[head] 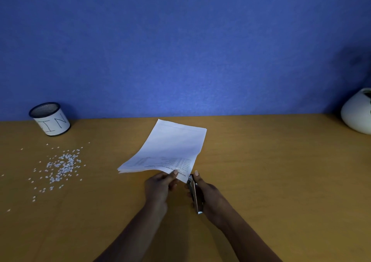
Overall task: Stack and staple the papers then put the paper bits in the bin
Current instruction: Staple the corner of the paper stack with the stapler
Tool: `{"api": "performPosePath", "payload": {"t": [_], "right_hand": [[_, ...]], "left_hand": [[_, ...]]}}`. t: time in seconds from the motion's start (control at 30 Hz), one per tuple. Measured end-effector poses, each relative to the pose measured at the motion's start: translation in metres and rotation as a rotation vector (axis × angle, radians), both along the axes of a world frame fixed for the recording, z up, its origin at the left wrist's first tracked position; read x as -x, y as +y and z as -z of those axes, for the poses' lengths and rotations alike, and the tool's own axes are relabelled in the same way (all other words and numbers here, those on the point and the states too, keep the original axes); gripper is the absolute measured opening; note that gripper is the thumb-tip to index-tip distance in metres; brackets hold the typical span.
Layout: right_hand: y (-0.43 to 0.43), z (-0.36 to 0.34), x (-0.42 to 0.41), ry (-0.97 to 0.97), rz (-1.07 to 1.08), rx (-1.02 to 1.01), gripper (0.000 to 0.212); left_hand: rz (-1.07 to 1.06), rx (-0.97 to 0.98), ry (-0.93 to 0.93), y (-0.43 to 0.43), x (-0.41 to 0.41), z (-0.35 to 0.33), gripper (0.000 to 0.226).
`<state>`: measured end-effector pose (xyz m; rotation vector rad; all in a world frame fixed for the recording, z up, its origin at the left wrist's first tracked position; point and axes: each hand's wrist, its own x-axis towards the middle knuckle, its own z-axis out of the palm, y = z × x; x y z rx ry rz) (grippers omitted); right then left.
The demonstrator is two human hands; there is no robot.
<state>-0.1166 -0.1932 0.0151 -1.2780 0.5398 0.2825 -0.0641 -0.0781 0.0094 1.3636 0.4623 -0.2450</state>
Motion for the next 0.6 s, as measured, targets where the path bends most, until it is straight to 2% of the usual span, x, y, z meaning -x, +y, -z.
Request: {"api": "performPosePath", "payload": {"t": [0.27, 0.6], "right_hand": [[0.006, -0.008, -0.005, 0.014, -0.008, -0.103, 0.037], [0.008, -0.011, -0.005, 0.0, -0.011, -0.085, 0.027]], "left_hand": [[0.015, 0.018, 0.006, 0.001, 0.0, 0.005, 0.018], [0.046, -0.011, -0.026, 0.0, 0.0, 0.006, 0.018]]}}
